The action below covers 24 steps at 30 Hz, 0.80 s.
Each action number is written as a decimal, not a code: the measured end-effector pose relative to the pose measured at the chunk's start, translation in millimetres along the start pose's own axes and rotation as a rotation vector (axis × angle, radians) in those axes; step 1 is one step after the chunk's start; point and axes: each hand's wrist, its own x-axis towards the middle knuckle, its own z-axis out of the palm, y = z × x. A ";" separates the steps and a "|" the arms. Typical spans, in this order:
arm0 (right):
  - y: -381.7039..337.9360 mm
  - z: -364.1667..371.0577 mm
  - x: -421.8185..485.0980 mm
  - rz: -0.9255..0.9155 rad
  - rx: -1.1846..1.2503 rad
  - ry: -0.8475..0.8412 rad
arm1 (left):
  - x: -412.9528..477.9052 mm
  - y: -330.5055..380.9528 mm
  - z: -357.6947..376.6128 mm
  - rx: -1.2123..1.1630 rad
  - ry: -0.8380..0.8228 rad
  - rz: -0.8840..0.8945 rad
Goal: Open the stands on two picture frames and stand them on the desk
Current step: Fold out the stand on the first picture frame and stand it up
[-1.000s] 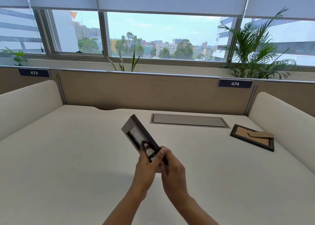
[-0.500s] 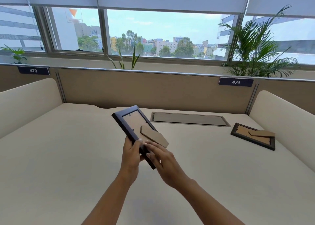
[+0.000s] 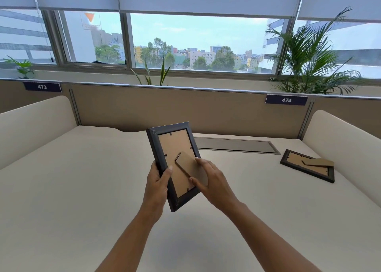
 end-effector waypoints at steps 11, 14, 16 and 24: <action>-0.4 -12.1 3.9 -0.084 -0.041 -0.005 | 1.3 4.2 1.8 0.107 -0.032 0.076; -2.0 -16.0 4.6 -0.094 -0.057 -0.020 | 0.7 5.0 1.8 0.173 -0.019 0.099; -3.4 -17.8 5.0 -0.099 -0.062 -0.021 | 0.0 5.5 1.2 0.249 -0.009 0.127; -2.5 -23.3 7.5 -0.117 -0.107 -0.055 | 0.4 3.6 -0.8 0.552 0.038 0.223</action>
